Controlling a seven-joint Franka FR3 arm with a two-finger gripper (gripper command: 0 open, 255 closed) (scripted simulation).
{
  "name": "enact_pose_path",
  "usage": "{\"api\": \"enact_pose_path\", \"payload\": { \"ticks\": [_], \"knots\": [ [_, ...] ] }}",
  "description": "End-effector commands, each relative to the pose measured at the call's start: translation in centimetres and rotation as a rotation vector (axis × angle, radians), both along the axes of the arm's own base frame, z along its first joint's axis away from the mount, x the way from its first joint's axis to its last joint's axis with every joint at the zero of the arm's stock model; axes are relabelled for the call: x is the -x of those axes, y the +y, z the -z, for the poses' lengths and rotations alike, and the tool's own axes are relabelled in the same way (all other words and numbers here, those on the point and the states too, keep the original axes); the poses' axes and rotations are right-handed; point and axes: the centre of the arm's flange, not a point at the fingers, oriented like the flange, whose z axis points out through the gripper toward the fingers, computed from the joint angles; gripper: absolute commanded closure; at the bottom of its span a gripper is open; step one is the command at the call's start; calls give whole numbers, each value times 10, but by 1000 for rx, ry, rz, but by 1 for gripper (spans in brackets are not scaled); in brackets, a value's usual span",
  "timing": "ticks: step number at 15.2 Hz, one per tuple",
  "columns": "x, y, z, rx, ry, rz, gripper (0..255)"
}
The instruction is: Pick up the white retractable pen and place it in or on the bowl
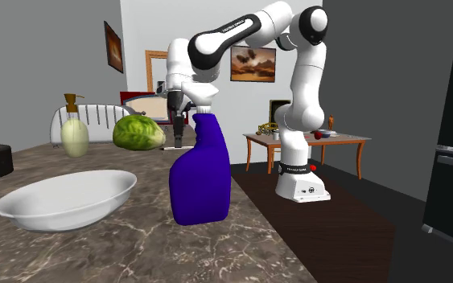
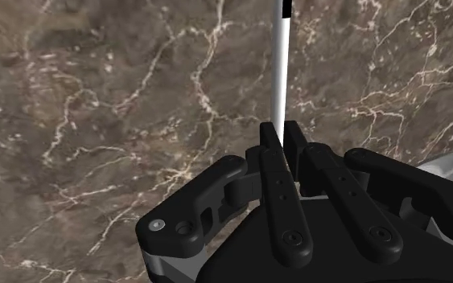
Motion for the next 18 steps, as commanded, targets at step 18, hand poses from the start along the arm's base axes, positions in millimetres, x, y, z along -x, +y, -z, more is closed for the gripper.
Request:
{"api": "enact_pose_path", "payload": {
  "ticks": [18],
  "knots": [
    [-44, 81, -67, 0, 1, 0, 255]
  ]
}}
